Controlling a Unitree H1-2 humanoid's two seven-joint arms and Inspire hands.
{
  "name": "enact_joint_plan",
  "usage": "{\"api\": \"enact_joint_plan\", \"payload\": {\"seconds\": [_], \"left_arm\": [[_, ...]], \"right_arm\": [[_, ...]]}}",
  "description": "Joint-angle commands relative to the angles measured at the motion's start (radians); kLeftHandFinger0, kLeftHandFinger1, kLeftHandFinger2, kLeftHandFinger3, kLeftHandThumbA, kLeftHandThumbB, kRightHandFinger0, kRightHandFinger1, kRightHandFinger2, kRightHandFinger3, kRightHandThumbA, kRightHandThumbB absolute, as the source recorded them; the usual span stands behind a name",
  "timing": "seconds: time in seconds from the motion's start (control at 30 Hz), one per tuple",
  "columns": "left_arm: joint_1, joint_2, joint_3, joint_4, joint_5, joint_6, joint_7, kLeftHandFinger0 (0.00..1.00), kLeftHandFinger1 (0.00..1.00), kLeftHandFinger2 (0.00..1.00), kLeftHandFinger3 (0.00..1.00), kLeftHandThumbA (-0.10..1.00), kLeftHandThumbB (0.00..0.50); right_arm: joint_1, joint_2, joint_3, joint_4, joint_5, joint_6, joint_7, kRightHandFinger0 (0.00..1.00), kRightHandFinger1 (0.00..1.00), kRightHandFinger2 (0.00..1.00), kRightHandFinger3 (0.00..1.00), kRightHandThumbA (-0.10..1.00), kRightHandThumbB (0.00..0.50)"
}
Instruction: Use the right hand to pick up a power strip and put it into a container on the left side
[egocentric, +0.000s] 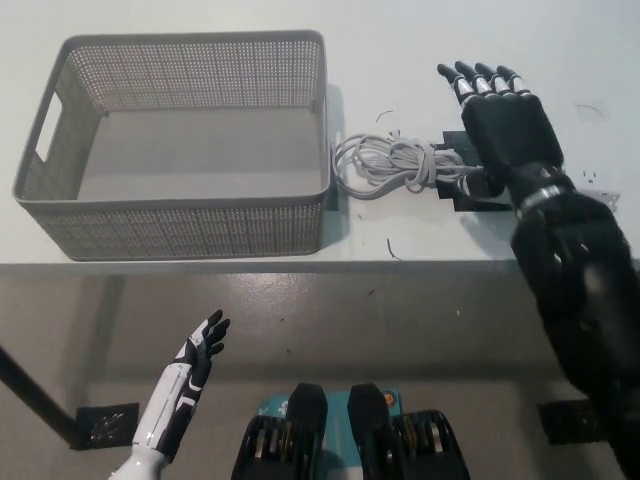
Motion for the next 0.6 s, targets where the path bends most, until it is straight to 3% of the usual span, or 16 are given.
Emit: {"api": "enact_joint_plan", "payload": {"seconds": [0.0,0.23,0.57], "left_arm": [[-0.002,0.021,-0.003,-0.040,0.015,-0.057,0.008,1.00,1.00,1.00,1.00,1.00,0.267],[-0.002,0.020,-0.005,-0.036,0.005,-0.057,0.008,1.00,1.00,1.00,1.00,1.00,0.256],[-0.001,0.025,-0.007,-0.038,0.012,-0.057,0.012,1.00,1.00,1.00,1.00,1.00,0.249]], "right_arm": [[-0.097,0.003,0.027,0.095,-0.060,0.113,-0.071,1.00,1.00,1.00,1.00,0.93,0.434],[-0.151,0.016,0.052,0.309,0.005,0.124,-0.166,1.00,1.00,1.00,1.00,0.83,0.434],[-0.217,0.045,0.073,0.623,0.087,0.070,-0.343,1.00,1.00,1.00,1.00,0.82,0.457]]}}
